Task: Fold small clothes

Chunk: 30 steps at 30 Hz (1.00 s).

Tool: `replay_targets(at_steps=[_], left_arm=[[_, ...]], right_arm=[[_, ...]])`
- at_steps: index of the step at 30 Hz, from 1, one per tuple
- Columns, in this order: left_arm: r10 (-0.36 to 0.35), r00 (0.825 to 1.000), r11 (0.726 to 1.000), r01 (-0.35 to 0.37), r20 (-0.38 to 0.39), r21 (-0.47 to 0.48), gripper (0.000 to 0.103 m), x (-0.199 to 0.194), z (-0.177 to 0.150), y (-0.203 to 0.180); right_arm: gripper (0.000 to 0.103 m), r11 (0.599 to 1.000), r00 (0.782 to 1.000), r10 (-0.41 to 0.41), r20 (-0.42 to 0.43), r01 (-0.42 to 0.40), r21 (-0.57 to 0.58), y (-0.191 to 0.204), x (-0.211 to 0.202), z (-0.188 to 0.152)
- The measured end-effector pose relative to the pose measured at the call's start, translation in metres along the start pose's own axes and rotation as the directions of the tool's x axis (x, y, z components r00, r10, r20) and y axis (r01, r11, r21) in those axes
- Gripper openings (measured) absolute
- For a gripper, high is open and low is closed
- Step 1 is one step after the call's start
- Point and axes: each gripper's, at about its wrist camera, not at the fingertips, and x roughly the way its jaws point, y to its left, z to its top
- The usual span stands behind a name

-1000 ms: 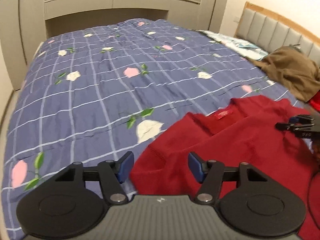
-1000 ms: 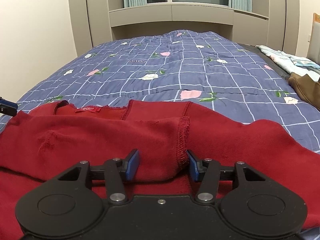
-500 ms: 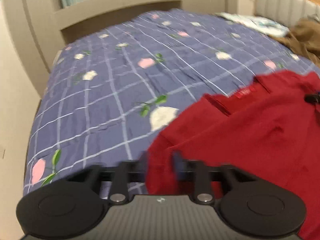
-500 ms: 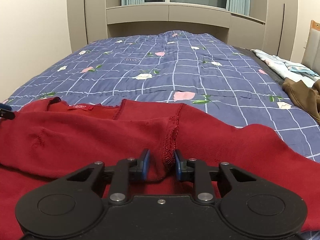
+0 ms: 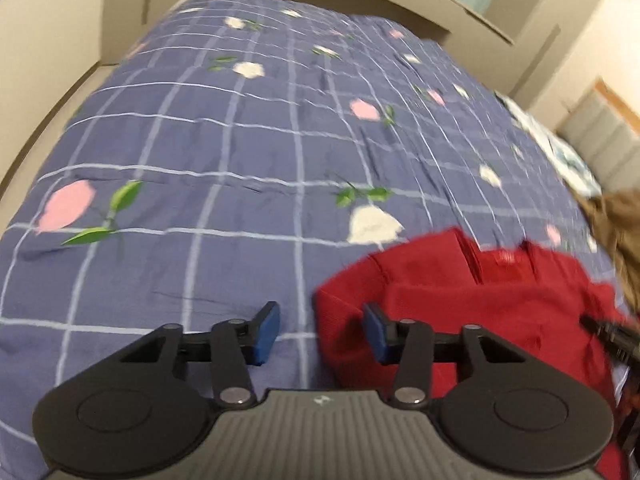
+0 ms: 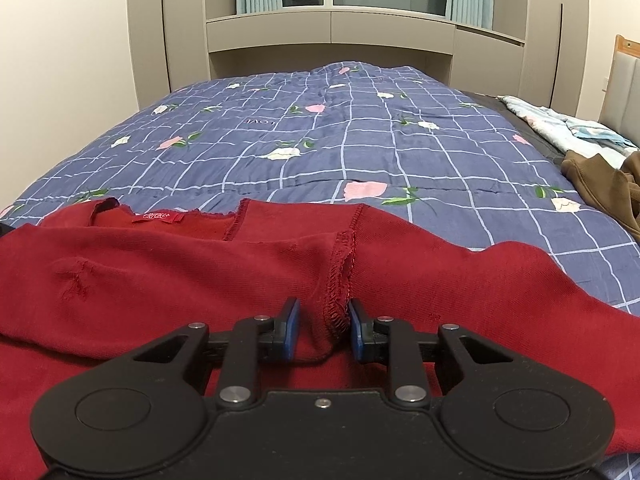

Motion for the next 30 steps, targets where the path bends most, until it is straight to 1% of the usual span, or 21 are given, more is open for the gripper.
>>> replay_targets(at_steps=[1,2,3,6,8,9,12,14,16,17,18,19,21,22,23,25,27,28,29,30], left_arm=[[0.003,1.000,1.000,-0.003,-0.010,0.019,0.037,0.003,-0.001,-0.006],[0.011,1.000,0.999,-0.010,-0.020,0.042,0.017,0.007,-0.002,-0.011],[0.031,0.999,0.997,-0.030,-0.022,0.066,0.008,0.008,-0.003,-0.016],[0.106,0.994,0.989,-0.106,0.007,0.099,0.003,0.006,-0.006,-0.029],[0.152,0.987,0.985,-0.155,0.047,0.071,0.003,-0.001,-0.008,-0.028],[0.162,0.985,0.986,-0.164,0.067,0.029,0.003,-0.006,-0.009,-0.023],[0.138,0.986,0.985,-0.128,0.089,-0.116,0.003,-0.011,-0.013,-0.002],[0.132,0.986,0.983,-0.117,0.099,-0.142,0.003,-0.007,-0.018,0.005],[0.123,0.985,0.985,-0.107,0.122,-0.133,0.004,-0.006,-0.019,0.006],[0.113,0.987,0.986,-0.097,0.114,-0.134,0.006,-0.006,-0.018,0.007],[0.114,0.987,0.985,-0.098,0.113,-0.141,0.013,-0.008,-0.017,0.008],[0.122,0.985,0.984,-0.104,0.122,-0.145,0.017,-0.013,-0.018,0.006],[0.146,0.978,0.984,-0.127,0.152,-0.127,0.057,-0.027,-0.023,-0.003],[0.143,0.975,0.985,-0.124,0.169,-0.116,0.064,-0.033,-0.025,-0.007],[0.128,0.973,0.989,-0.109,0.194,-0.102,0.067,-0.041,-0.032,-0.012],[0.107,0.974,0.993,-0.093,0.200,-0.079,0.067,-0.047,-0.044,-0.021],[0.154,0.973,0.988,-0.147,0.169,-0.054,0.067,-0.042,-0.058,-0.031],[0.195,0.971,0.981,-0.192,0.136,-0.033,0.066,-0.036,-0.064,-0.035],[0.253,0.962,0.967,-0.252,0.101,-0.015,0.066,-0.027,-0.070,-0.039],[0.274,0.956,0.962,-0.275,0.109,-0.005,0.067,-0.024,-0.074,-0.041]], right_arm=[[0.028,1.000,1.000,0.001,0.000,-0.001,0.000,0.000,0.000,0.000],[0.028,1.000,1.000,0.000,0.000,0.000,0.001,0.000,0.000,0.000],[0.028,1.000,1.000,0.000,0.001,0.000,0.000,0.000,0.000,0.000],[0.028,1.000,1.000,0.000,0.000,0.000,-0.001,0.000,0.000,0.000],[0.028,1.000,1.000,-0.001,0.002,0.001,-0.001,0.000,0.000,0.000],[0.028,1.000,1.000,-0.001,0.003,0.001,0.000,0.000,0.000,-0.001],[0.028,1.000,1.000,-0.001,0.006,0.001,0.001,-0.001,0.000,-0.001],[0.028,1.000,1.000,-0.001,0.005,0.001,0.000,-0.001,0.000,-0.001],[0.028,1.000,1.000,-0.001,0.003,0.001,-0.002,-0.001,0.001,-0.002],[0.028,1.000,1.000,0.001,0.001,-0.001,-0.002,-0.001,0.001,-0.001],[0.028,1.000,1.000,0.003,0.001,-0.003,0.001,-0.002,0.001,-0.001],[0.028,1.000,1.000,0.003,0.001,-0.003,0.001,-0.002,0.000,0.000],[0.029,1.000,1.000,-0.010,0.012,0.011,-0.019,0.001,-0.006,0.002],[0.031,0.999,1.000,-0.014,0.020,0.014,-0.032,0.004,-0.010,0.002],[0.032,0.999,0.999,-0.012,0.030,0.013,-0.043,0.006,-0.014,0.002],[0.033,0.998,1.000,-0.006,0.029,0.007,-0.058,0.009,-0.018,0.000],[0.032,0.998,1.000,-0.025,0.000,0.025,-0.064,0.008,-0.014,-0.002],[0.032,0.998,0.999,-0.029,-0.018,0.028,-0.049,0.005,-0.010,-0.003],[0.032,1.000,1.000,-0.018,-0.023,0.017,-0.022,0.000,-0.009,-0.003],[0.032,1.000,1.000,-0.012,-0.025,0.012,-0.001,-0.003,-0.010,-0.002]])
